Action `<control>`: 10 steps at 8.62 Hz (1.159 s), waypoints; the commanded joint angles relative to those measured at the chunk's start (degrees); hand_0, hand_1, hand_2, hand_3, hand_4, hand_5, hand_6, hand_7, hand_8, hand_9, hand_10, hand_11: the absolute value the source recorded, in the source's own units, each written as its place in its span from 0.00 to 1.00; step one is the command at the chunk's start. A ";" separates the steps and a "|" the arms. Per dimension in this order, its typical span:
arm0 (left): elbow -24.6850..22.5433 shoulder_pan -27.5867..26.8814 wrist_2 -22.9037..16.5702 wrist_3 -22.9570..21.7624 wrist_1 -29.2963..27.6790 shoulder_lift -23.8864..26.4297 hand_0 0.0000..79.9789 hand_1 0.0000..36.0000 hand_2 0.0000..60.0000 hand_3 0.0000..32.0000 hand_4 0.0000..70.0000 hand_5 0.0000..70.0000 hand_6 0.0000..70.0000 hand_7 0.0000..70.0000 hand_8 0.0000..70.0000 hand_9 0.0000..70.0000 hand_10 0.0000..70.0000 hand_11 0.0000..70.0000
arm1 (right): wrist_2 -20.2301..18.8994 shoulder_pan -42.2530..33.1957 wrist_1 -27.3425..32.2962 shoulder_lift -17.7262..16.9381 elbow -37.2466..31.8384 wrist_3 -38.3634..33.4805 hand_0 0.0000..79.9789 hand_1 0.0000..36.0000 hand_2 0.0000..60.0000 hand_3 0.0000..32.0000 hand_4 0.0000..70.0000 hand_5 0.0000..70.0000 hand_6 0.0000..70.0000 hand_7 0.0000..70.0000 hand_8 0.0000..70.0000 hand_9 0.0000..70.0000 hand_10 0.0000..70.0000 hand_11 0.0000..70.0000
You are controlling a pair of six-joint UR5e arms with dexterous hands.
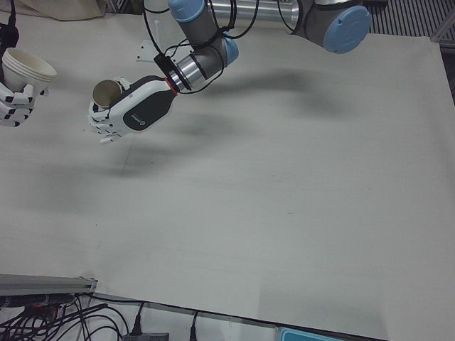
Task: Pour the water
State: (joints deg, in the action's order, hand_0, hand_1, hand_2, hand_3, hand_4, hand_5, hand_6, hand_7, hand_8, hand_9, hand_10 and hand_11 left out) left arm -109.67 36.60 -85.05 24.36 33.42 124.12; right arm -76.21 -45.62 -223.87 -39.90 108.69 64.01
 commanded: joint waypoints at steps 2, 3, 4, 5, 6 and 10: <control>0.78 2.07 3.20 -8.85 -18.08 -16.29 0.72 0.90 1.00 0.00 1.00 1.00 0.37 0.49 0.29 0.28 0.08 0.14 | 9.45 -2.62 21.18 -22.50 2.48 -36.37 1.00 1.00 1.00 0.00 0.50 1.00 0.91 1.00 0.86 1.00 0.55 0.82; 0.16 6.16 4.10 -12.28 -20.65 -21.93 0.72 0.90 1.00 0.00 1.00 1.00 0.37 0.49 0.29 0.29 0.09 0.15 | 10.11 -7.85 24.16 -27.28 3.44 -43.99 1.00 1.00 0.94 0.00 0.43 1.00 0.88 1.00 0.87 1.00 0.55 0.81; 0.51 11.25 3.84 -13.27 -26.68 -28.69 0.73 0.95 1.00 0.00 1.00 1.00 0.37 0.51 0.29 0.29 0.09 0.16 | 9.77 -13.03 24.36 -32.29 4.59 -49.63 0.99 0.94 0.90 0.00 0.42 1.00 0.89 1.00 0.92 1.00 0.55 0.80; 1.47 12.69 3.84 -13.45 -33.96 -36.76 0.72 0.93 1.00 0.00 0.98 1.00 0.36 0.50 0.29 0.29 0.09 0.16 | 7.76 -17.52 25.06 -36.87 3.99 -50.30 0.89 0.90 0.97 0.00 0.43 1.00 0.92 1.00 0.98 1.00 0.58 0.83; 2.95 13.66 4.19 -13.54 -41.26 -44.50 0.71 0.90 1.00 0.00 1.00 1.00 0.38 0.52 0.29 0.29 0.09 0.15 | 7.31 -18.35 27.85 -42.22 1.63 -50.65 0.79 0.84 1.00 0.00 0.42 1.00 0.93 1.00 1.00 1.00 0.60 0.87; 4.82 19.92 4.45 -8.40 -47.66 -49.68 0.71 0.83 1.00 0.00 0.97 1.00 0.36 0.52 0.29 0.29 0.09 0.15 | 7.48 -17.66 59.75 -44.13 -34.55 -53.64 0.68 0.54 0.89 0.00 0.53 1.00 1.00 1.00 1.00 1.00 0.68 0.96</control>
State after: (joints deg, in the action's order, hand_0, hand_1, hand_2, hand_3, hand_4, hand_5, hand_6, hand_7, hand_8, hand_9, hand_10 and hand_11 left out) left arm -104.72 55.10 -80.91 11.57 -12.50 75.74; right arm -68.89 -63.49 -177.83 -84.66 91.70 12.18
